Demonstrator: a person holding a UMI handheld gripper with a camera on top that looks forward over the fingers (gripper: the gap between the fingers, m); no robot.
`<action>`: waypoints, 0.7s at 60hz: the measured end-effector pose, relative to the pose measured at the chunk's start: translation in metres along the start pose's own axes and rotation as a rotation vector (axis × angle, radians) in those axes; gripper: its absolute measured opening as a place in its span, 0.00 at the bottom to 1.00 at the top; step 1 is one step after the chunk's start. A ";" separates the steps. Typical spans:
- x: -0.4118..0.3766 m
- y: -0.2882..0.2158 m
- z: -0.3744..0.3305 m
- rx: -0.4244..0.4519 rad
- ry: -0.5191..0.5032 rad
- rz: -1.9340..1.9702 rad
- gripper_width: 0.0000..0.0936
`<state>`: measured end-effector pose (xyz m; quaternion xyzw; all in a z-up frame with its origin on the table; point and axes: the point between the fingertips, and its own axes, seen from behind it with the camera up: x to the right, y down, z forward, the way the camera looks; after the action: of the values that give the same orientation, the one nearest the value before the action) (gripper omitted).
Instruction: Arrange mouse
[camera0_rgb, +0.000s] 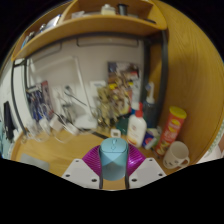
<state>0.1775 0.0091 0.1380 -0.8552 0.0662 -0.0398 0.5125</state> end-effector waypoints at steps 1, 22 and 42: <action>-0.011 -0.010 -0.004 0.014 -0.008 0.003 0.31; -0.303 -0.038 -0.048 0.059 -0.297 -0.035 0.31; -0.403 0.147 -0.022 -0.231 -0.304 -0.119 0.31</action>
<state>-0.2346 -0.0164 0.0182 -0.9069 -0.0582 0.0674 0.4118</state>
